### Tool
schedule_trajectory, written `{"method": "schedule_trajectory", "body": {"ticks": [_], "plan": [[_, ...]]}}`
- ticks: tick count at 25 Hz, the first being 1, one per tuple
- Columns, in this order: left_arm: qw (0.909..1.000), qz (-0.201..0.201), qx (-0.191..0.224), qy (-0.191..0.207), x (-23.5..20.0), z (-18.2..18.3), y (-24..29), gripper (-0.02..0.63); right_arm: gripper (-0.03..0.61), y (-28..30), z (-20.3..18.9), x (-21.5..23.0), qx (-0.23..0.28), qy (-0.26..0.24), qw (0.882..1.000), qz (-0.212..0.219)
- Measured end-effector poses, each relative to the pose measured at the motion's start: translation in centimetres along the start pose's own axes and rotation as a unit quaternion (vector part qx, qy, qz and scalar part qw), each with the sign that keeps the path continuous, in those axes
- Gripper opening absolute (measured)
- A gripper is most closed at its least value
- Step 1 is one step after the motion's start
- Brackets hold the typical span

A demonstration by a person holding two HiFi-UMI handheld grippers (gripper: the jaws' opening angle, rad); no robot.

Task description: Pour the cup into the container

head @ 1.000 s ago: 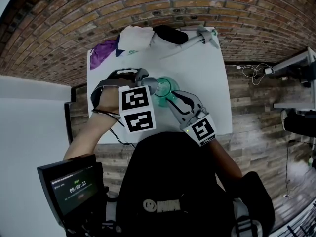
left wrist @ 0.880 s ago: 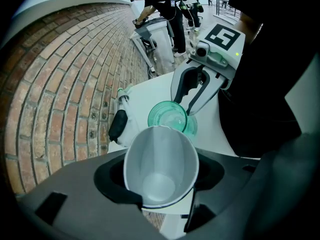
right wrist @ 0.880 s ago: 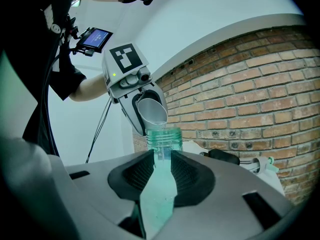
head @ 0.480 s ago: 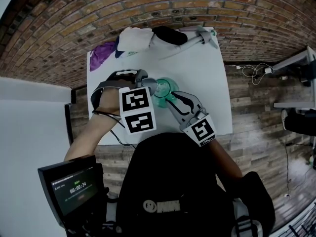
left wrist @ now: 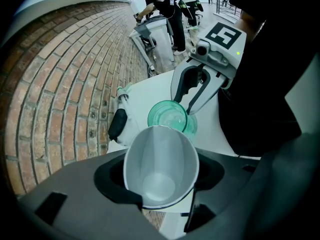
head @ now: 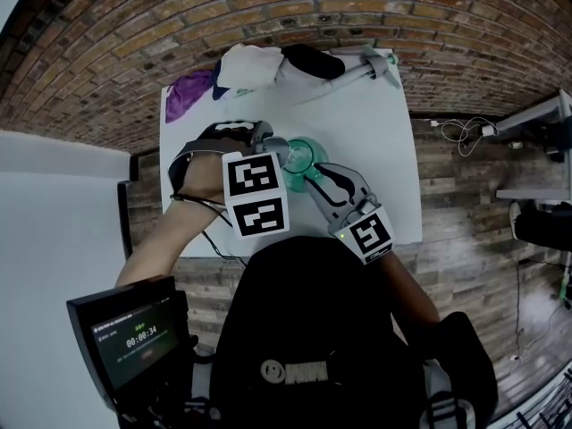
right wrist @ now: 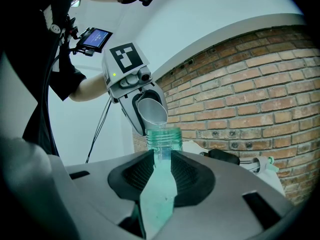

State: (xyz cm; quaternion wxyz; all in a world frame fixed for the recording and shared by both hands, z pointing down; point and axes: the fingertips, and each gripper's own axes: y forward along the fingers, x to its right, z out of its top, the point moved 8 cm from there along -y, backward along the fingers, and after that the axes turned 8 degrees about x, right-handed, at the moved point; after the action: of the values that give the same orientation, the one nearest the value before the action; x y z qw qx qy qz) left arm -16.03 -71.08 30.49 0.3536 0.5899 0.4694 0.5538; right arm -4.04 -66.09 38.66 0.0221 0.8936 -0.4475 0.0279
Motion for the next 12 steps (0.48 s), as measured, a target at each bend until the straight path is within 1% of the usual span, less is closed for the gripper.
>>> {"method": "schedule_trajectory", "body": {"ticks": [12], "plan": [[0.9999,-0.001,-0.008,0.006,0.14,0.18,0.07,0.273,0.106,-0.1,-0.09,-0.03,-0.001,0.001,1.0,0.001]]}}
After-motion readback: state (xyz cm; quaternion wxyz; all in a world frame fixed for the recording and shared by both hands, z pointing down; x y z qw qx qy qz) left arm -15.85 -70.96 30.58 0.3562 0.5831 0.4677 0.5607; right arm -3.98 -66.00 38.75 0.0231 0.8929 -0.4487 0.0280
